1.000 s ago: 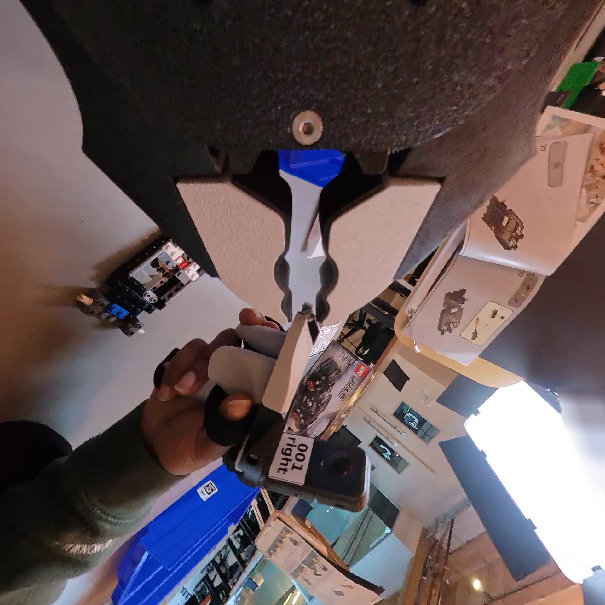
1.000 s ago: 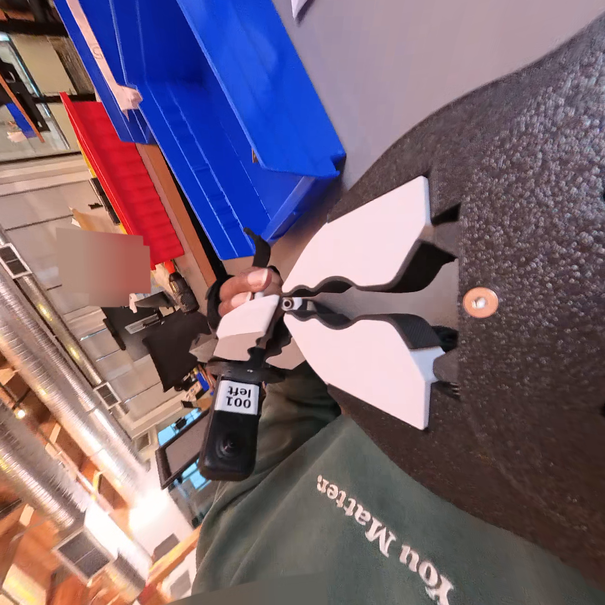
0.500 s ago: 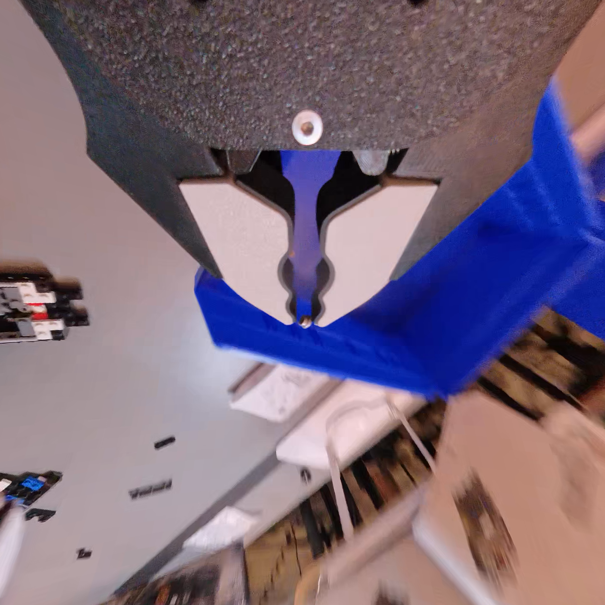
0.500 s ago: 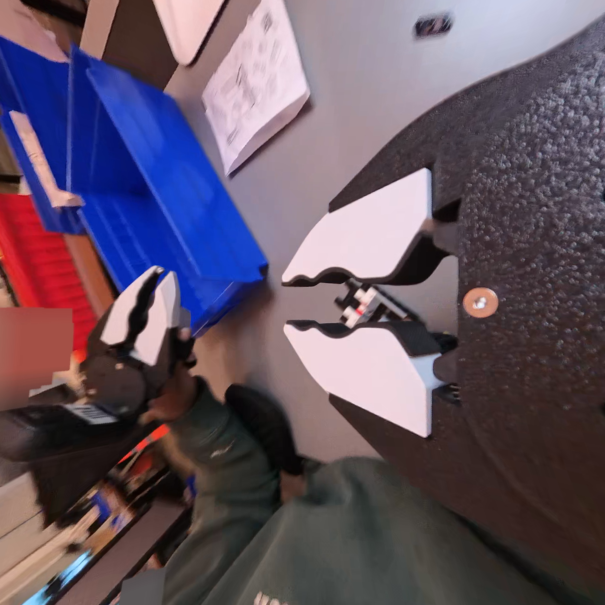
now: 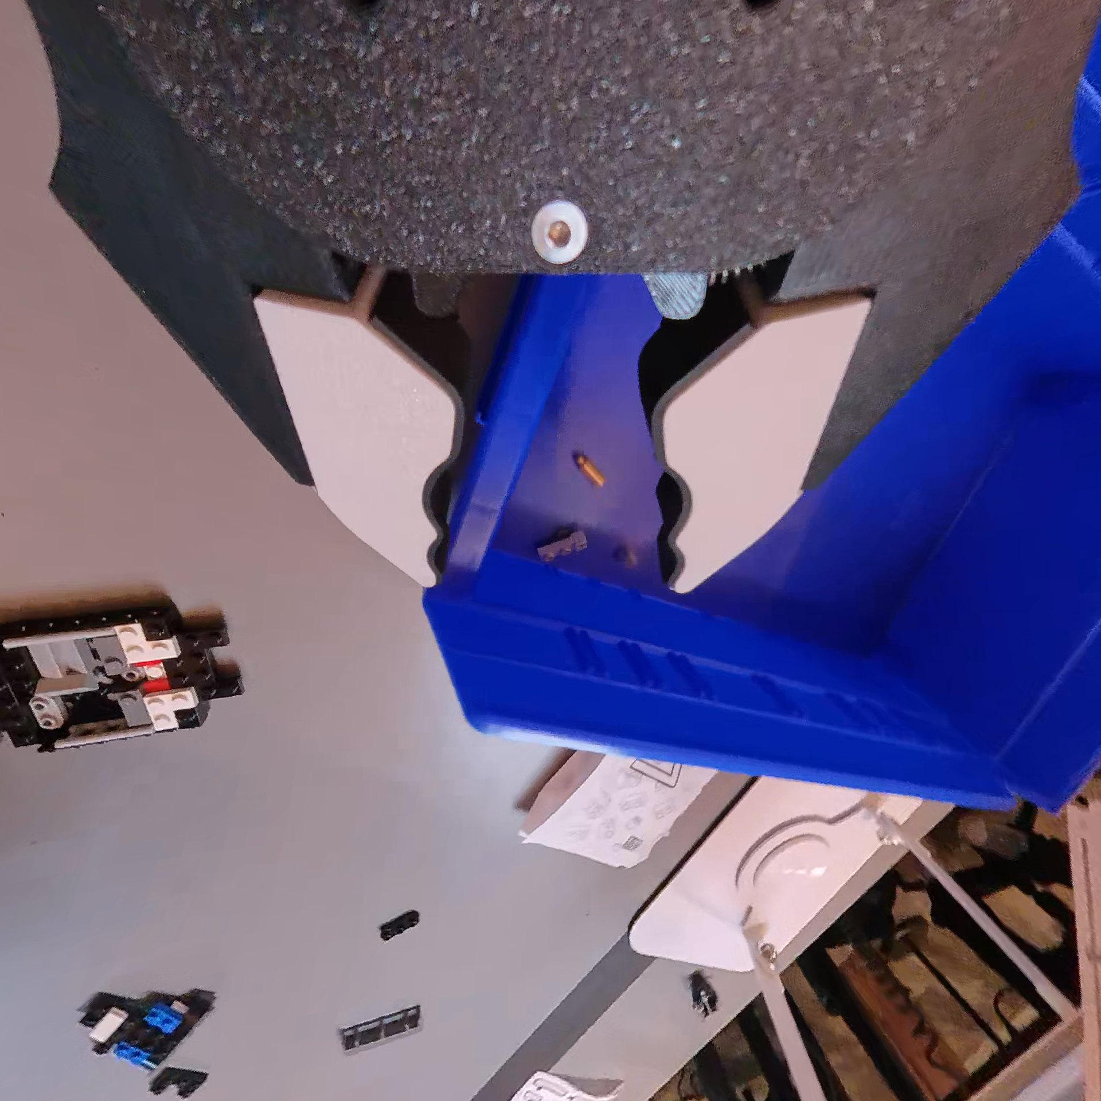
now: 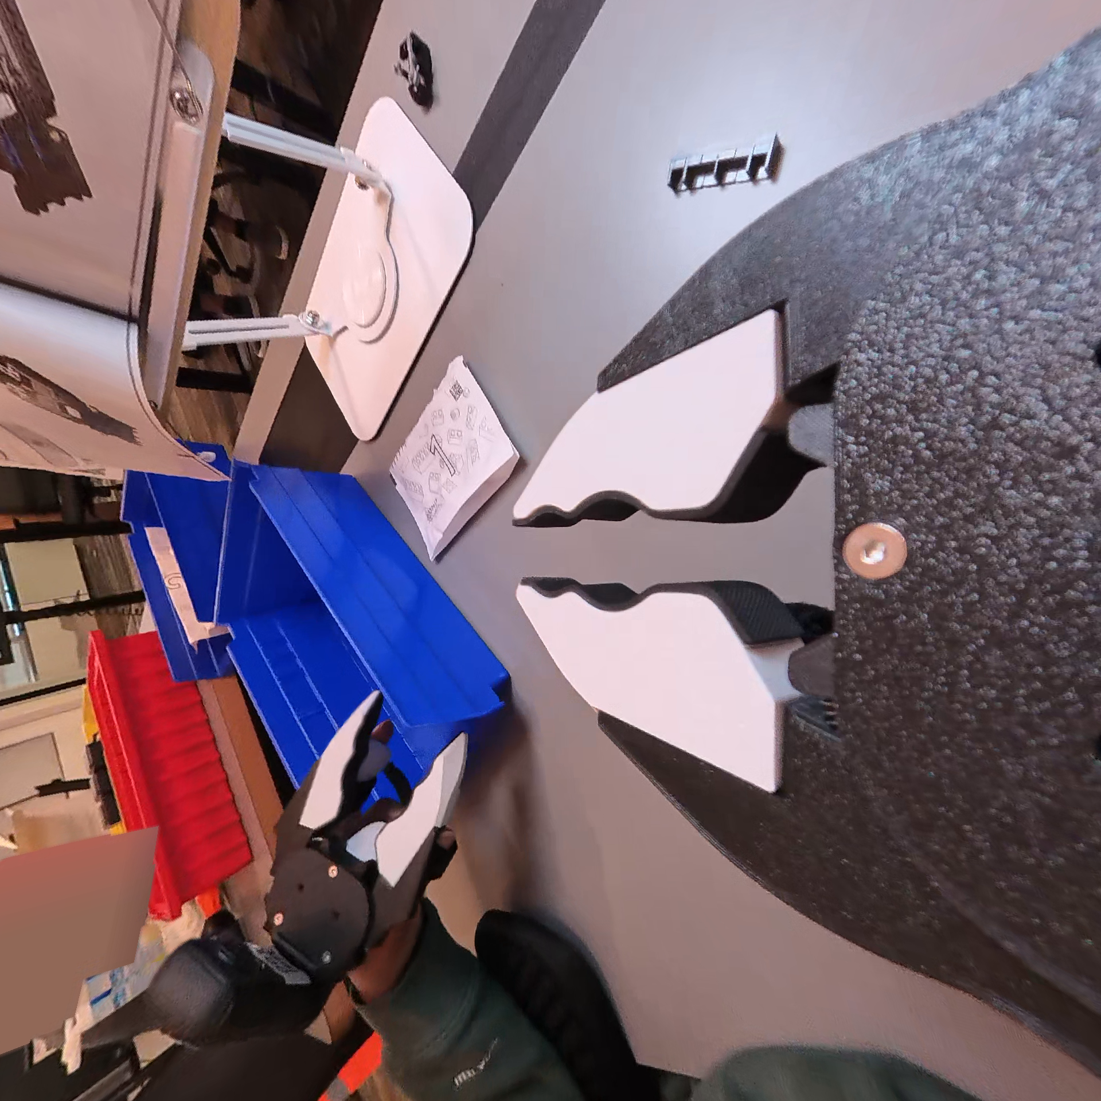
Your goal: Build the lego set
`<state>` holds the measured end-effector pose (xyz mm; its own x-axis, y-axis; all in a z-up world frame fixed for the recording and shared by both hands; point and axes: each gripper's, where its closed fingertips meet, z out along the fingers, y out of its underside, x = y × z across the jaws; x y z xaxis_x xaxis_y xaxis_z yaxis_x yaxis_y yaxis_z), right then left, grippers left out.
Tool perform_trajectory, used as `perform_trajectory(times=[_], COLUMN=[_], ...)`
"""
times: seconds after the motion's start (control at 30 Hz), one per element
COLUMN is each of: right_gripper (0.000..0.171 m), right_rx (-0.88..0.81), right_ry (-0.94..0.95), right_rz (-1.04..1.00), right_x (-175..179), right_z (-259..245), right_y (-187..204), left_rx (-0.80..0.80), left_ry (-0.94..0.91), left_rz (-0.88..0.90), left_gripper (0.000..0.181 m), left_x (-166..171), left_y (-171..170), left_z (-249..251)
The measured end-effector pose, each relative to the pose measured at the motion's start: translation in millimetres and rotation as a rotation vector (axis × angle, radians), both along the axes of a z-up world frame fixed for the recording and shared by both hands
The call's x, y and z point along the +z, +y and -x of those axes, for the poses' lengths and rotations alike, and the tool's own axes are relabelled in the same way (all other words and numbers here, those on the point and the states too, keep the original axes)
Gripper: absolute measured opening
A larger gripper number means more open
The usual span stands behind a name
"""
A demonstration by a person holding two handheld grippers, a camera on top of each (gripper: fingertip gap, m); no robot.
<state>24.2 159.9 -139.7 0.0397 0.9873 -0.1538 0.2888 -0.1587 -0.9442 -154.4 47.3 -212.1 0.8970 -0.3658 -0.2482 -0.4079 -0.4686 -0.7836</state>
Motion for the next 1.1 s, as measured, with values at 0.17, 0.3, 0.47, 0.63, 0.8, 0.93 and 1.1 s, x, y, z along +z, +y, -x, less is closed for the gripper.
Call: perform_trajectory(times=[0.17, 0.3, 0.47, 0.63, 0.8, 0.93, 1.1], right_gripper=[0.016, 0.016, 0.000, 0.000, 0.013, 0.040, 0.066], right_rx=[-0.028, -0.157, -0.228, -0.178, -0.047, 0.067, 0.105], right_ry=[-0.041, -0.074, -0.088, -0.208, -0.388, -0.506, -0.595], right_rz=[-0.061, -0.151, -0.184, -0.257, -0.217, -0.071, -0.068], right_x=[2.3, 13.2, 10.3, -14.6, -65.2, -106.6, -129.4], right_z=[-7.2, -29.0, -48.4, -56.2, -58.1, -49.7, -36.2], right_y=[4.1, 24.3, 29.1, 6.5, -47.2, -105.9, -136.7], left_rx=[-0.060, -0.169, -0.243, -0.307, -0.398, -0.430, -0.462], left_ry=[0.036, 0.066, -0.013, -0.002, 0.014, 0.051, 0.060], left_rz=[-0.048, -0.257, -0.298, -0.278, -0.231, -0.185, -0.155], left_gripper=[0.055, 0.003, 0.000, 0.000, 0.000, 0.000, 0.000], left_x=[4.1, 35.0, 43.5, 27.9, 8.7, -7.2, -16.2], left_y=[0.0, -2.8, -7.7, -8.8, -14.2, -15.4, -18.3], left_z=[-12.2, -38.5, -65.5, -80.6, -98.2, -105.1, -110.5])
